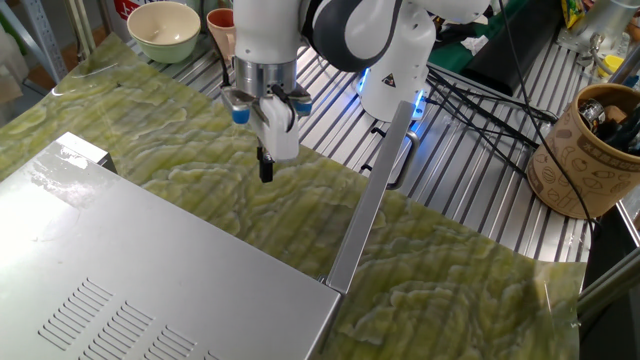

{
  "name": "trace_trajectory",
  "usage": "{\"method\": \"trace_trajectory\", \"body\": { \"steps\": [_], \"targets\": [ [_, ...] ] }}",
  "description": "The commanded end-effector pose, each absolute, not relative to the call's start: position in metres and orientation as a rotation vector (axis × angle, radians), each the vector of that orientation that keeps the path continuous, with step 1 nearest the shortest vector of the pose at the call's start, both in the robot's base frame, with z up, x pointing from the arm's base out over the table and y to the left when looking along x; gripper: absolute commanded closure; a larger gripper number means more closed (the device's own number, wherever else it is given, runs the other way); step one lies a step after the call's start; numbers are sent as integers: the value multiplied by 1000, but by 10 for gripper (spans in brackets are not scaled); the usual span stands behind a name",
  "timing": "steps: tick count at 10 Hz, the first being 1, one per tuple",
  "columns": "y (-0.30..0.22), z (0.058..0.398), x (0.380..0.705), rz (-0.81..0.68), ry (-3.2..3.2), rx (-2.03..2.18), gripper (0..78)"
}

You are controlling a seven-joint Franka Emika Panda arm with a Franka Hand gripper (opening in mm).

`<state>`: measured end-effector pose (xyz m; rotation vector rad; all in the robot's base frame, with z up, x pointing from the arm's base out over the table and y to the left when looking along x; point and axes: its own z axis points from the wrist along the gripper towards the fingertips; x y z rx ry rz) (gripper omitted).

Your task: Put the bowl into the microwave

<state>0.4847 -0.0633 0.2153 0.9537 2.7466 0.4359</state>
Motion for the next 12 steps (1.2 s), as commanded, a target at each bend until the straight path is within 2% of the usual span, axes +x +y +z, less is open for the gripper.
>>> {"method": "trace_trajectory", "body": {
  "steps": [1, 6, 10, 12],
  "targets": [
    [-70, 213, 492, 452, 2720, 977, 764],
    [-72, 215, 495, 526, 2663, 1050, 764],
    [-72, 215, 496, 509, 2638, 980, 764],
    [-71, 215, 496, 377, 2617, 895, 764]
  ]
}}
